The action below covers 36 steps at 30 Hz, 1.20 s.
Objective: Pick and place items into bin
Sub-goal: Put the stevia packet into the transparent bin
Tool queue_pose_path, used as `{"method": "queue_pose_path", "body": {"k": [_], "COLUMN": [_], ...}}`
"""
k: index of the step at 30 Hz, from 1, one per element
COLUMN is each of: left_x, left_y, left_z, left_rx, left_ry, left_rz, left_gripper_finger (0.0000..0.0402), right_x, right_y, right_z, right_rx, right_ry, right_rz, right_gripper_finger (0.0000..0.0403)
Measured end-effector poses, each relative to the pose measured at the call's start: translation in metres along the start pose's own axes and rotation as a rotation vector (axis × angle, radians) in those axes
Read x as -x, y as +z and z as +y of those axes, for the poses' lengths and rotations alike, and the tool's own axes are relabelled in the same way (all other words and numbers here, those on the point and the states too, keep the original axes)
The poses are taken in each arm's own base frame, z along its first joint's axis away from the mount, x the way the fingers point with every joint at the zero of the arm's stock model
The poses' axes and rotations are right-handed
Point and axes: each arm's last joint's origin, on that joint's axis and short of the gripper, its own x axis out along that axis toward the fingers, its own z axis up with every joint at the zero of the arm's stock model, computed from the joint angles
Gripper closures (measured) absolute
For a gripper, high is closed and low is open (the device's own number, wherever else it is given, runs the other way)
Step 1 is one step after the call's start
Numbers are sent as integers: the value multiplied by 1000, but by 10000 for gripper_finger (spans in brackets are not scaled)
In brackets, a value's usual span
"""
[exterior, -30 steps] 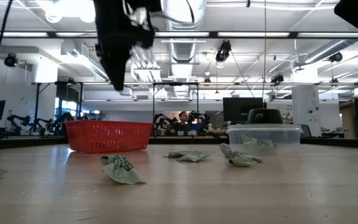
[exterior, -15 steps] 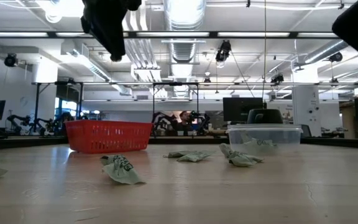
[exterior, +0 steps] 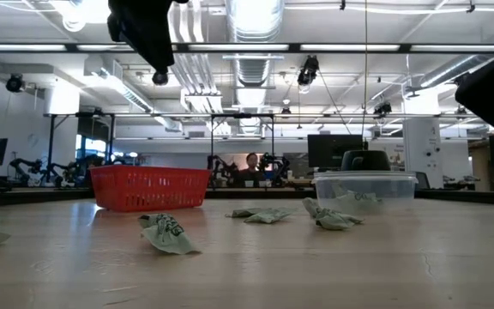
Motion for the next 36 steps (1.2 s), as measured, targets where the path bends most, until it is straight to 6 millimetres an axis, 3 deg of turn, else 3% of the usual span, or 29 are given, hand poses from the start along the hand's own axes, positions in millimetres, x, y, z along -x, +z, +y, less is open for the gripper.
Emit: {"method": "queue_pose_path", "body": {"k": [14, 36], "left_x": [-1, -5], "left_y": [1, 1], "left_z": [-2, -4], "left_rx": [6, 2], "left_ry": [-2, 10], "left_rz": [-14, -6], "left_gripper_finger": [242, 242], "right_x": [-13, -17], "right_y": [-6, 1], "right_z": [-3, -7], "right_rx": [69, 91], "right_ry": [-26, -24], "right_rz": [26, -3], "right_gripper_finger": [246, 294]}}
